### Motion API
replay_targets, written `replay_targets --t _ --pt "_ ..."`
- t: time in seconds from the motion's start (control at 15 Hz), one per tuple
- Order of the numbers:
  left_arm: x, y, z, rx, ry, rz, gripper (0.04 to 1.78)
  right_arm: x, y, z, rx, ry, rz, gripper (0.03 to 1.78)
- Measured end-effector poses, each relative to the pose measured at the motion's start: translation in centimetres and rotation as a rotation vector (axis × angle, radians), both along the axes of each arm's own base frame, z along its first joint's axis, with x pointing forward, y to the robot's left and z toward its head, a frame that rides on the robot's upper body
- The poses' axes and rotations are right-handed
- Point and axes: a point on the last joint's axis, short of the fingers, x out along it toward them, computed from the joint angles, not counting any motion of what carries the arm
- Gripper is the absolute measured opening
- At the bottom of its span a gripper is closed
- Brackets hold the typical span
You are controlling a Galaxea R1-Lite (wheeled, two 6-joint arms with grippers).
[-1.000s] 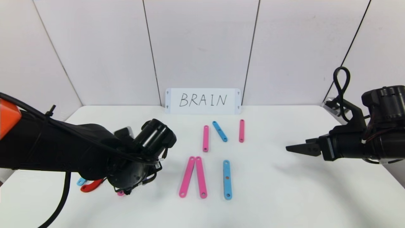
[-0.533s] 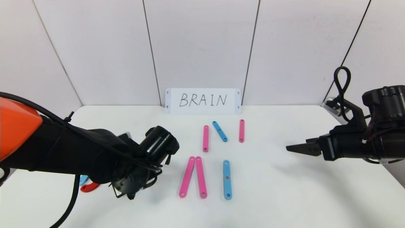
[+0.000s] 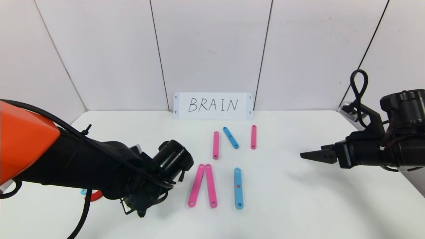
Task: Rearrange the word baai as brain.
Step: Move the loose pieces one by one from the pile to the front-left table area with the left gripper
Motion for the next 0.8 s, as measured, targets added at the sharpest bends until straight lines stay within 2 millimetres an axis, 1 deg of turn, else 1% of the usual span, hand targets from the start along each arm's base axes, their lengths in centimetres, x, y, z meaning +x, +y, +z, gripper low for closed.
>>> replay_targets --t 0.8 --pt "0.16 -0.01 -0.40 0.013 0.005 -0.001 0.28 0.01 0.01 -0.09 0.001 0.003 0.002 1.74"
